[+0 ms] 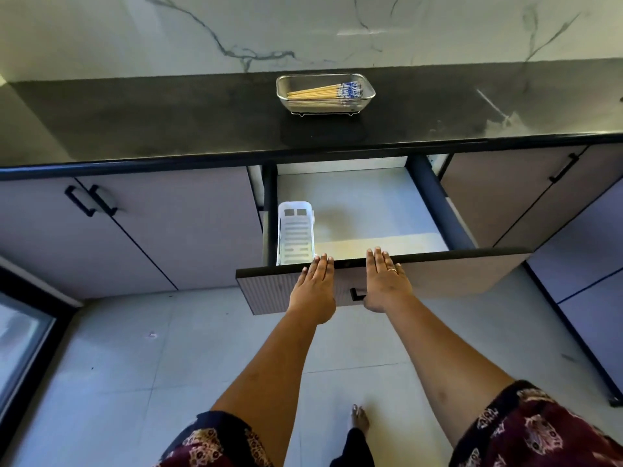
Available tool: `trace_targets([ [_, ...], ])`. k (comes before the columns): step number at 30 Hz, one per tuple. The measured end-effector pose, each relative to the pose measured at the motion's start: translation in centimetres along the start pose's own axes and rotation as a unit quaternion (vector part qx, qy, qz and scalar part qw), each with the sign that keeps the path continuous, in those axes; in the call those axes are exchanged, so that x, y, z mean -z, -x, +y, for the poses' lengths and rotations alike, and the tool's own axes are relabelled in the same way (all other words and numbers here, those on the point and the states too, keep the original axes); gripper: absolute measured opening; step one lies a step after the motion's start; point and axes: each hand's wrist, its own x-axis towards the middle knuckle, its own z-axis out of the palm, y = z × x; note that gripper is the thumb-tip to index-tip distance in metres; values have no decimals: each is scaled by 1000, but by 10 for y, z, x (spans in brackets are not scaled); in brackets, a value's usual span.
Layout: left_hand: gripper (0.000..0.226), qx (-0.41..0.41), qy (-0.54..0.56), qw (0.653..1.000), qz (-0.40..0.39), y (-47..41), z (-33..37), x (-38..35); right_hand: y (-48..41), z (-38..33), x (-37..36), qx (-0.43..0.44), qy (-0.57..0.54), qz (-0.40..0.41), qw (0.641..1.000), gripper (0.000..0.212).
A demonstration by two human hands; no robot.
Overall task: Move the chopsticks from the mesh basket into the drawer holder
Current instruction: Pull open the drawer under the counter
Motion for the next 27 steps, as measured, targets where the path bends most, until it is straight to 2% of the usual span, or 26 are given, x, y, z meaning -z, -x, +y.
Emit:
trace_targets([
  [10, 70, -14, 1, 999, -32, 45, 13, -7, 48, -11, 0, -24, 49, -61, 997, 85],
  [15, 71, -20, 3, 1000, -14, 53, 16, -10, 52, -35, 6, 3, 21, -83, 996, 74],
  [19, 59, 13, 84, 996, 35, 52, 14, -1, 47, -56, 16, 52, -13, -97, 994, 64],
  [27, 65, 61, 12, 989, 136, 23, -14, 39, 14, -68, 64, 116, -27, 4, 993, 68],
])
